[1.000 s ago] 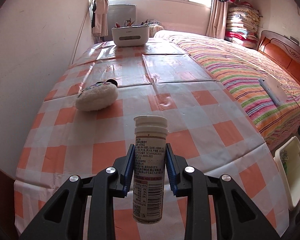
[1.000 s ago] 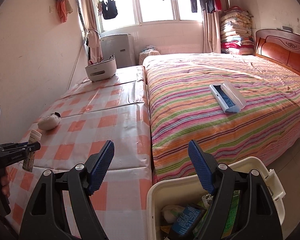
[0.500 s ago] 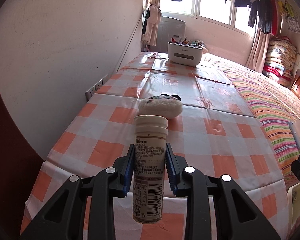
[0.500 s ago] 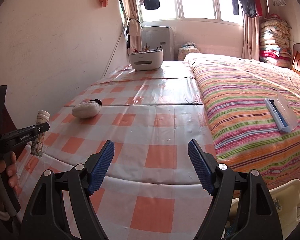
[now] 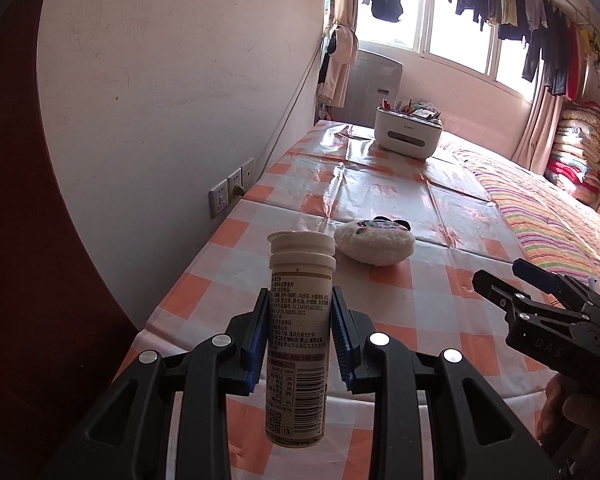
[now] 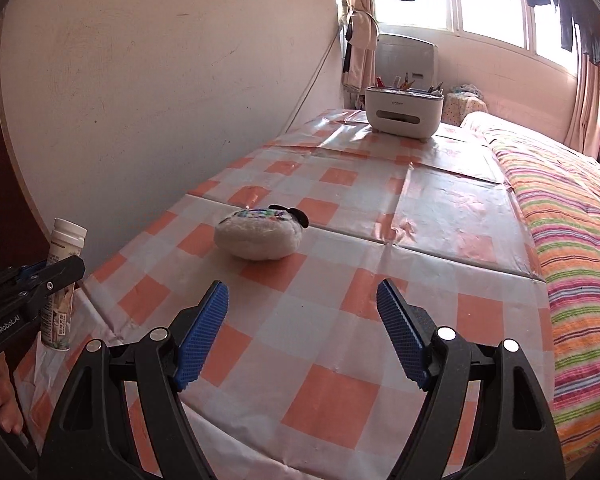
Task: Collect trash
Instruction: 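Lift the white tube with the left tool while the right tool grasps the fluffy white pouch, then carry the tube with the left tool while the right tool carries the pouch to the bin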
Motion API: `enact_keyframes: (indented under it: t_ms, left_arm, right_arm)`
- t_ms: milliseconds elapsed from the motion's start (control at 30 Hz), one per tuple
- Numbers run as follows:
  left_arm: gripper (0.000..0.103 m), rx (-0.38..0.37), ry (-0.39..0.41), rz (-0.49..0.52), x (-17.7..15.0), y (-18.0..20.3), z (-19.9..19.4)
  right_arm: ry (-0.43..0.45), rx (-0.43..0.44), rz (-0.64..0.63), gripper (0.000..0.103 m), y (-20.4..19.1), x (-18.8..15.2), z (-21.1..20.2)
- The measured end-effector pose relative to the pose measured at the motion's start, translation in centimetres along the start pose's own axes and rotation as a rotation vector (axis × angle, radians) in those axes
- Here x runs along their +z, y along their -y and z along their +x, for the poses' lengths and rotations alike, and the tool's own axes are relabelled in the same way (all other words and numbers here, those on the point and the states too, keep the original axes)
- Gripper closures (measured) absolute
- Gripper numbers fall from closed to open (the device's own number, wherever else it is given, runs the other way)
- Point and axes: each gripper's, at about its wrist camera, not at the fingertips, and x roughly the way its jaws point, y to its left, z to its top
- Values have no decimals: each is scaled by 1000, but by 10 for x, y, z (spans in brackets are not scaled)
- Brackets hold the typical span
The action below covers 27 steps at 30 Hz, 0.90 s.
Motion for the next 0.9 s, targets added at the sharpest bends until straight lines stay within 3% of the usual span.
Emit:
enact_keyframes:
  t_ms: [300,533,667,767,900]
  left_arm:
    - [74,-20,-2,-37,4,-10,-3]
    - [74,-40,-4,-44,6,-10,-5]
    - [75,-45,-8,-45,6,-10,-3]
    - [75,-51,-17,-46,6,-9,-1]
    - [75,-65,-16,-38,6,-5,-2]
  right_arm:
    - [-46,23,-269,19,-53,38,78]
    - [-135,-12,-413,19,-68,43,129]
    - [-171,-57,-411,22,-62,41,149]
    - [-166,-63,-347,42,-51,42,147]
    - [-131,-41,-238,49,-34,42,124]
